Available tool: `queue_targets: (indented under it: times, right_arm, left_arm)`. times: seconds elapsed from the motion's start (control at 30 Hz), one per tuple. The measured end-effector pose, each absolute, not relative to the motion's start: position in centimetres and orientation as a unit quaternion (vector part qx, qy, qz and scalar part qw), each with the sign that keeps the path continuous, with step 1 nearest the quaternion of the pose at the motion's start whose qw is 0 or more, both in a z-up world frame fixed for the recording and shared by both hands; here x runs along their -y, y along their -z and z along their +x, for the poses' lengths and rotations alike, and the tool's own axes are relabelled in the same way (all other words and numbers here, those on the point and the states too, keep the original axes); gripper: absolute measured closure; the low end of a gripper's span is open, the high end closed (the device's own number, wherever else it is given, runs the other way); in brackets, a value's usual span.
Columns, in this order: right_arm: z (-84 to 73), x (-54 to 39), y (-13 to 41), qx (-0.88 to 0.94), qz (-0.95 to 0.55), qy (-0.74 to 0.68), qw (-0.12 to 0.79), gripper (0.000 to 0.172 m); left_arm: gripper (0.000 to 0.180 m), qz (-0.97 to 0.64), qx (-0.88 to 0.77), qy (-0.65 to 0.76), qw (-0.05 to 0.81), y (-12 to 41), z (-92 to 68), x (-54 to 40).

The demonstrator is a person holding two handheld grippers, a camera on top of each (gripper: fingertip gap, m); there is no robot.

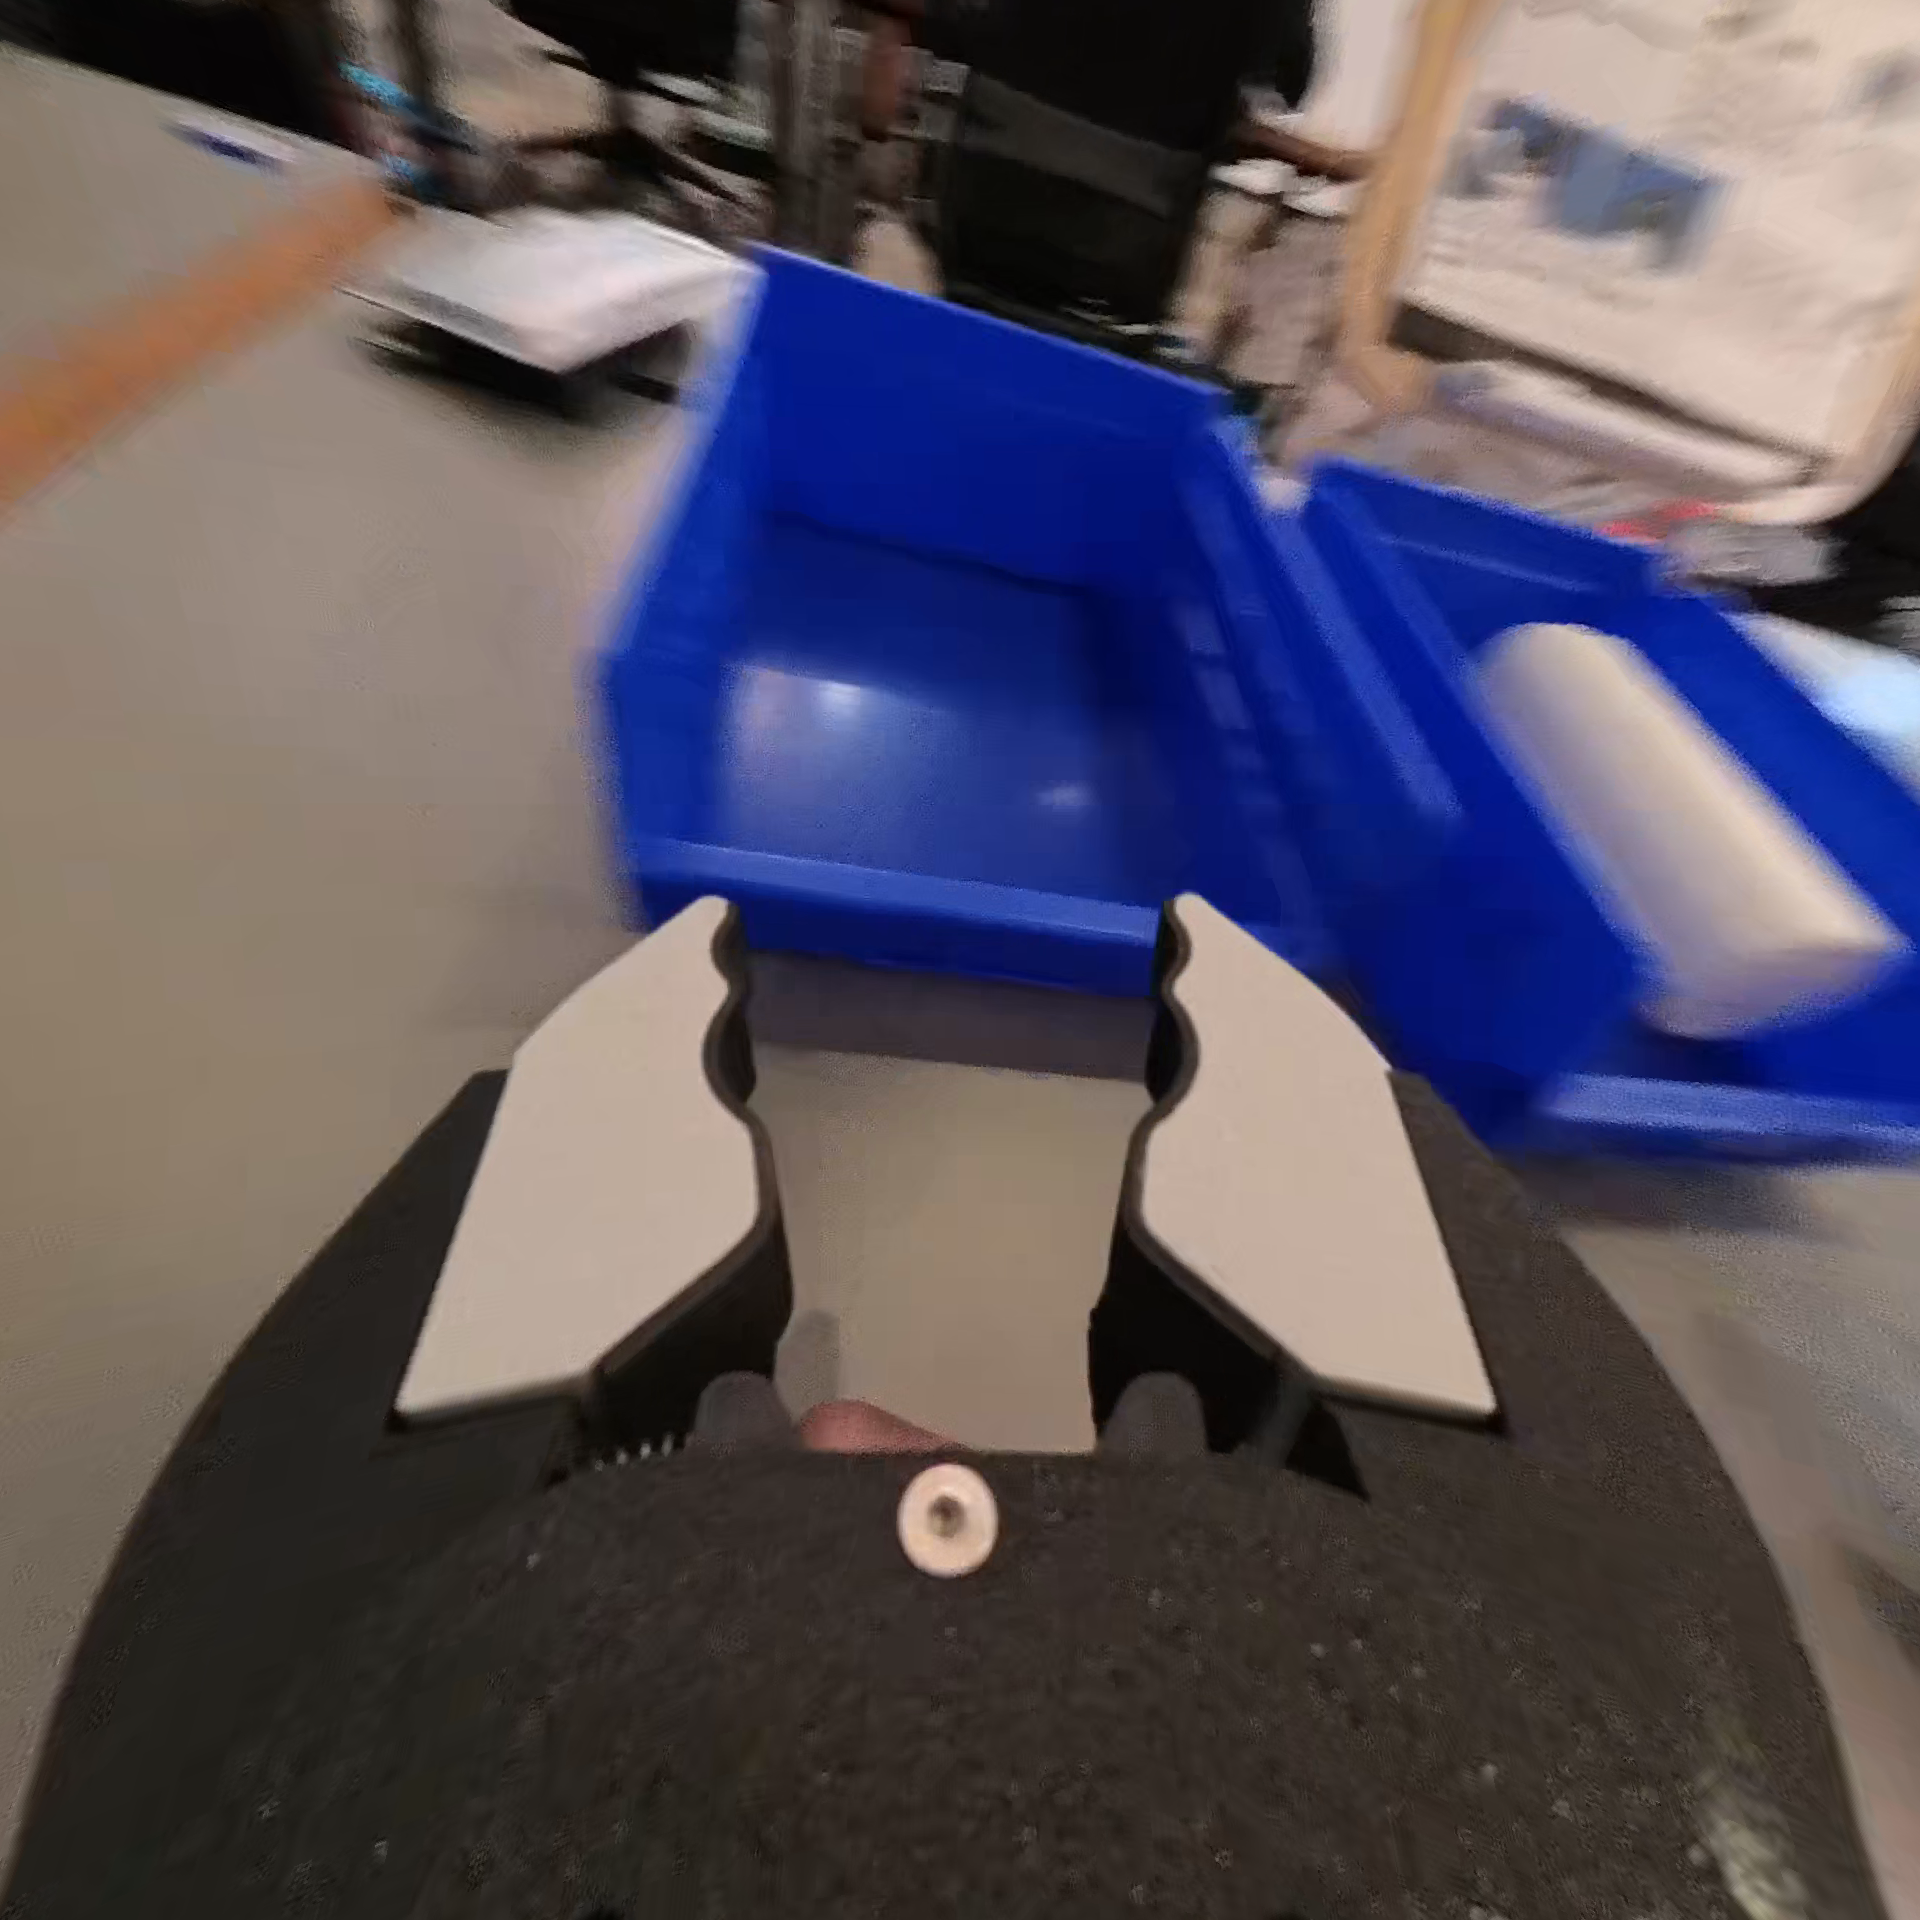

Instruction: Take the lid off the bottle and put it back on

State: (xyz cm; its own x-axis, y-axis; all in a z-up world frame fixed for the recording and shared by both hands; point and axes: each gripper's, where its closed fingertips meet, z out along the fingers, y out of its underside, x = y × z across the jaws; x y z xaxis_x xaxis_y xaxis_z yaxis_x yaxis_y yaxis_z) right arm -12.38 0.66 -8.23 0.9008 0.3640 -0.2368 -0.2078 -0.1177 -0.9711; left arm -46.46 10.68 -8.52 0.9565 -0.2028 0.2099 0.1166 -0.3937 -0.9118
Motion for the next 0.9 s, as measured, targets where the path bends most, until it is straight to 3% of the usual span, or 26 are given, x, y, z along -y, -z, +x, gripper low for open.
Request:
queue_targets:
  times: [0.17,0.23,0.27,0.3,0.33,0.37,0.53,0.9]
  right_arm:
    - [-19.6,-0.4,8.7,0.106,-0.726,-0.268,0.624,0.092]
    - [-22.4,0.2,10.2,0.120,-0.744,-0.281,0.594,0.093]
    - [-23.5,0.4,11.1,0.126,-0.757,-0.279,0.578,0.095]
    - [-24.5,0.7,11.7,0.131,-0.769,-0.276,0.561,0.100]
    - [-25.3,1.0,11.9,0.144,-0.773,-0.269,0.556,0.105]
    - [-25.9,1.2,11.8,0.161,-0.772,-0.259,0.558,0.104]
    - [-27.2,0.4,10.8,0.193,-0.768,-0.209,0.574,0.106]
    - [-30.3,-4.0,13.2,0.170,-0.824,-0.130,0.525,0.106]
  left_arm:
    - [0.103,-0.856,-0.023,0.052,0.514,10.9,-51.5,-16.8]
    - [0.110,-0.862,-0.031,0.042,0.505,11.8,-51.5,-19.1]
    - [0.116,-0.862,-0.034,0.043,0.505,12.1,-51.3,-19.9]
    - [0.132,-0.859,-0.034,0.046,0.509,12.1,-51.0,-20.4]
    - [0.162,-0.853,-0.026,0.052,0.519,11.9,-50.8,-20.7]
    - [0.171,-0.847,-0.015,0.060,0.527,11.7,-50.6,-20.6]
    - [0.177,-0.851,0.015,0.088,0.518,11.8,-49.4,-16.6]
    - [0.173,-0.858,0.044,0.061,0.508,12.3,-49.3,-1.4]
